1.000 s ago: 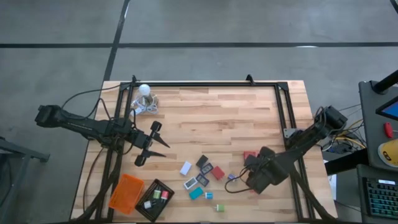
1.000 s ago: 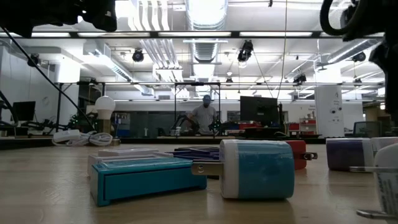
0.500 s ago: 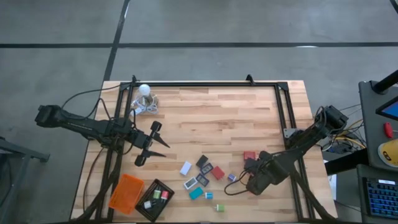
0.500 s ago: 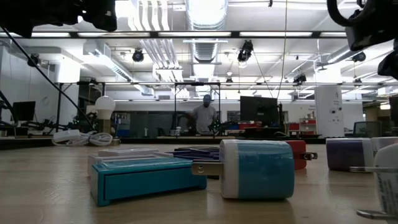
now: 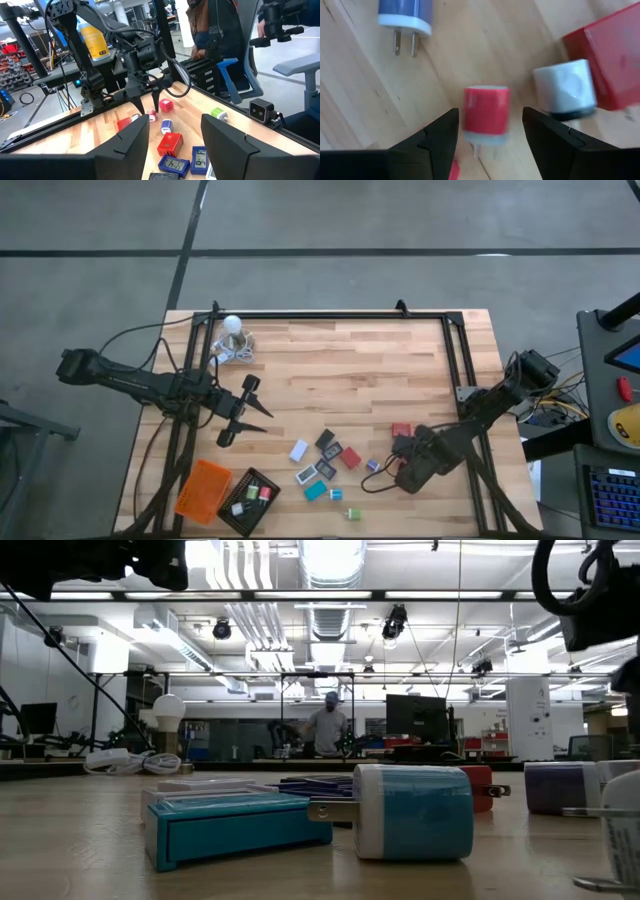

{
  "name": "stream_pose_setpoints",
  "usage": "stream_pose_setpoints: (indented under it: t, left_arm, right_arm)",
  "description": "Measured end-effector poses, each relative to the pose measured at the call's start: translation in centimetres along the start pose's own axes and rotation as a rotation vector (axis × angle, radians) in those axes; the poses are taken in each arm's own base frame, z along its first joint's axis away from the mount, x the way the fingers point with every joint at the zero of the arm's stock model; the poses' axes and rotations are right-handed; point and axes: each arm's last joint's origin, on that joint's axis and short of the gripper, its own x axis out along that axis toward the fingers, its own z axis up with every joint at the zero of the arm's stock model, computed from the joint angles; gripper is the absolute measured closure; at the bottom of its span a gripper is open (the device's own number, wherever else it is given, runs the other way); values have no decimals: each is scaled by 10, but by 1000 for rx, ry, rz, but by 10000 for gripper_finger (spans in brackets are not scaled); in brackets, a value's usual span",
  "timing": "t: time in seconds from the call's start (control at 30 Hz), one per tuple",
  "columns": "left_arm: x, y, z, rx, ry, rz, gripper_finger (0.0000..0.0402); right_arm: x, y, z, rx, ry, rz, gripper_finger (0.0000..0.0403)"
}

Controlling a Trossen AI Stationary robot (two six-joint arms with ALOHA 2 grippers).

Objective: Pick & Place Office items
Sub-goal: Put the pink white charger adapter into the black basket

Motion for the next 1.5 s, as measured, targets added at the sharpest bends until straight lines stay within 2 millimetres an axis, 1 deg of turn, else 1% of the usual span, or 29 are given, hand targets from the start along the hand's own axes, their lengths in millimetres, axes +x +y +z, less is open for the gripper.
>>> stream_pose_setpoints:
  t: [0.17, 0.43, 0.53, 0.67, 0.8, 0.93, 1.17, 1.5]
  left_arm:
    - [0, 0, 0, 0, 0, 0, 218]
    - [0, 0, 0, 0, 0, 0, 218]
    - [0, 0, 0, 0, 0, 0, 218]
    - [0, 0, 0, 0, 0, 0, 218]
    - [0, 0, 0, 0, 0, 0, 218]
    - [0, 0, 0, 0, 0, 0, 218]
    - [0, 0, 0, 0, 0, 0, 218]
    - [0, 0, 0, 0, 0, 0, 218]
  right_arm:
    - [11, -4, -3, 51, -13, 43, 188]
    - [11, -4, -4, 224, -10, 45, 188]
    - [11, -4, -4, 261, -9, 45, 188]
    - [11, -4, -4, 271, -9, 48, 188]
    - [11, -4, -4, 194, -11, 46, 191]
    - [11, -5, -4, 160, -11, 44, 211]
    - [12, -5, -4, 162, -11, 42, 279]
    - [12, -5, -4, 192, -14, 41, 279]
